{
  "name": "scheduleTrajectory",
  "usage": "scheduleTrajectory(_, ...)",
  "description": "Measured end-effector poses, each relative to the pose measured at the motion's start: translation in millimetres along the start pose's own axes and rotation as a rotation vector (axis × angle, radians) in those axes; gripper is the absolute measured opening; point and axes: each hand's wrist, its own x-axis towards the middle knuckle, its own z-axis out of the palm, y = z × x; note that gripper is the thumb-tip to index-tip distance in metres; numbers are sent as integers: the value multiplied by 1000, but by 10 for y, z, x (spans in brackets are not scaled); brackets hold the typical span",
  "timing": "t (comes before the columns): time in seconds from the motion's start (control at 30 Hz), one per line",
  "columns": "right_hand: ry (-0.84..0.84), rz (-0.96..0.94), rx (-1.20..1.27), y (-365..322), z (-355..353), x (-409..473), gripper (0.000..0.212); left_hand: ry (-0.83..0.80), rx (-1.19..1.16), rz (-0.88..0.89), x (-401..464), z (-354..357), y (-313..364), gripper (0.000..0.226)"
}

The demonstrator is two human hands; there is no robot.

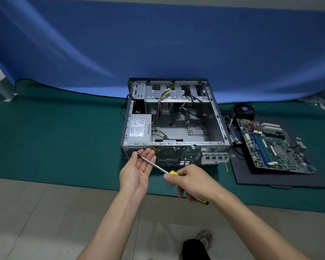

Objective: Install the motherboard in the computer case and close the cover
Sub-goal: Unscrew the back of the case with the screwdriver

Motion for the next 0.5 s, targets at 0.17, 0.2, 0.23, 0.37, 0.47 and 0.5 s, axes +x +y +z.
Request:
scheduleTrajectory(0.17, -44, 92, 125, 37, 167, 77, 42, 31, 64, -27, 114, -140, -69, 24)
scheduleTrajectory(0.2, -47, 112, 170, 40, 213, 83, 41, 36, 76, -39, 142, -156, -76, 24)
scheduleTrajectory(0.23, -40, 127, 209, 44, 261, 85, 37, 40, 87, -51, 171, -168, -79, 24)
scheduleTrajectory(0.37, 69, 138, 332, 78, 456, 89, 20, 29, 124, -113, 306, -158, -52, 25)
scheduleTrajectory(0.47, 138, 155, 465, 127, 602, 92, 15, 19, 172, -175, 380, -123, -31, 25)
scheduleTrajectory(0.5, 156, 155, 501, 144, 656, 90, 16, 15, 199, -195, 399, -113, -29, 26)
